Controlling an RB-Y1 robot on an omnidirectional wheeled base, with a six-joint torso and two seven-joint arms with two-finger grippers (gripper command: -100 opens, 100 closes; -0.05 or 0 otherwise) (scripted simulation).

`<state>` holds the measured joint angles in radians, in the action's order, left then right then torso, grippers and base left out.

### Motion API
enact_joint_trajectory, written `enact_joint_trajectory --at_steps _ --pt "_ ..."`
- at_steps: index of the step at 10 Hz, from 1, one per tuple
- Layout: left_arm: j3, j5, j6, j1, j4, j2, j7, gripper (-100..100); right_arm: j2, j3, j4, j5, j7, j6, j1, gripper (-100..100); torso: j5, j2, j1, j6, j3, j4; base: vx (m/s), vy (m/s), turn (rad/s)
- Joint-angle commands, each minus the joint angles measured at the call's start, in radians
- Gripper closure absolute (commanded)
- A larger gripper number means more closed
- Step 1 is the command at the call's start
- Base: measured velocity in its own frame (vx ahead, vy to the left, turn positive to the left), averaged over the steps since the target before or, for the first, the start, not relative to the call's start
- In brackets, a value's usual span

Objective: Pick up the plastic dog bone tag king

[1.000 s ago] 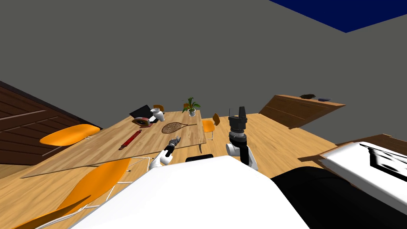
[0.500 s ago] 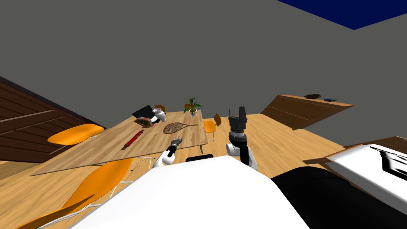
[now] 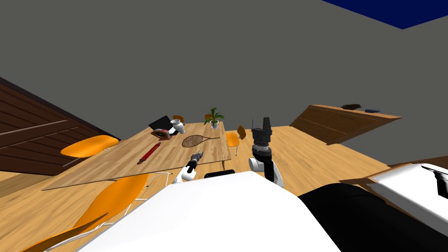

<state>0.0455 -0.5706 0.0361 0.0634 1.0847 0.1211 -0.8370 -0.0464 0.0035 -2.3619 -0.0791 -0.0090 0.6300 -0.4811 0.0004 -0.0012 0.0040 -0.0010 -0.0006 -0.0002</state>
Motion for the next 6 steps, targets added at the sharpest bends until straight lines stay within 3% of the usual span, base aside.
enact_joint_trajectory --at_steps 1,2,3,6 --pt "-0.004 0.008 -0.002 0.004 0.004 -0.019 -0.044 -100 0.0 0.0 0.0 0.0 0.0 0.0 0.0 0 0.0 0.0 0.0 0.0 0.0 0.0 0.032 0.049 0.019" --pt "-0.009 0.028 -0.003 0.012 0.012 -0.049 -0.077 -100 0.0 0.0 0.0 0.0 0.0 0.0 0.0 0 0.0 0.0 -0.001 0.0 0.0 0.0 0.037 0.053 0.042" --pt "-0.009 0.028 -0.003 0.012 0.012 -0.049 -0.098 -100 0.0 0.0 0.0 0.0 0.0 0.0 0.0 0 0.0 0.0 -0.001 0.0 0.0 0.0 0.03 0.042 0.019" --pt "-0.018 0.069 -0.006 0.029 0.028 -0.108 -0.184 -100 0.0 0.0 0.0 0.0 0.0 0.0 0.0 0 0.0 0.0 -0.001 0.0 0.0 0.0 0.032 0.042 0.04"
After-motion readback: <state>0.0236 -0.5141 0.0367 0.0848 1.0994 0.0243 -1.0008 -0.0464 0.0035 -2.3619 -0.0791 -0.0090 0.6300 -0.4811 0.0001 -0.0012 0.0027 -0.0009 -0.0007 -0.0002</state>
